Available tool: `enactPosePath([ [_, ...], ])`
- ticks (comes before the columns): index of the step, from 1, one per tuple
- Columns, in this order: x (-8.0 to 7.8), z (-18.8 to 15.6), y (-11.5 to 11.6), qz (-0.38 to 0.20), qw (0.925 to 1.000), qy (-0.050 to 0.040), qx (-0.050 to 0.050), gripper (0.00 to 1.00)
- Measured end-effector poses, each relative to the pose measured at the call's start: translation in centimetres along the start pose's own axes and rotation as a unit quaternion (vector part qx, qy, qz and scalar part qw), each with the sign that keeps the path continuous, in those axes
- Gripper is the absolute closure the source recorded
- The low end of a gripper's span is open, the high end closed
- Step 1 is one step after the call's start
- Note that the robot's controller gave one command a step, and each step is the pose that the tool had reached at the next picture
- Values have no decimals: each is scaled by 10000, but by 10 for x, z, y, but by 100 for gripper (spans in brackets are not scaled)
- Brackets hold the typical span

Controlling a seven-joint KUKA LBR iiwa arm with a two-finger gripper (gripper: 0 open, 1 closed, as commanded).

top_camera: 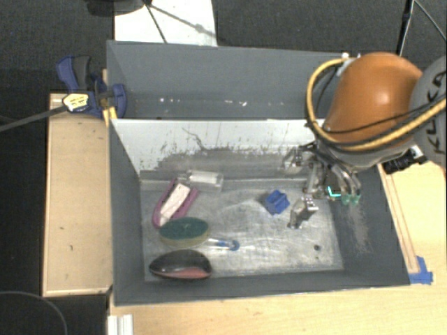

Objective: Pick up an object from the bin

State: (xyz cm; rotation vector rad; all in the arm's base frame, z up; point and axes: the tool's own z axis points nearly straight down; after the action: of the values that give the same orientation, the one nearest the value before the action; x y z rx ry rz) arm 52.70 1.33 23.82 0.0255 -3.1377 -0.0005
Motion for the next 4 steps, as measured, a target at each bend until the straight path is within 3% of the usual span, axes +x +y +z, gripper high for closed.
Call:
enactPosePath([
  [1,-29,156,45,-1520,9884,-1,-3,0],
  [2,-22,132,145,-2659,9640,-47,-8,0],
  [3,-19,158,165,-4075,9132,-9,8,0],
  [4,-20,157,166,-4051,9143,-26,4,100],
])
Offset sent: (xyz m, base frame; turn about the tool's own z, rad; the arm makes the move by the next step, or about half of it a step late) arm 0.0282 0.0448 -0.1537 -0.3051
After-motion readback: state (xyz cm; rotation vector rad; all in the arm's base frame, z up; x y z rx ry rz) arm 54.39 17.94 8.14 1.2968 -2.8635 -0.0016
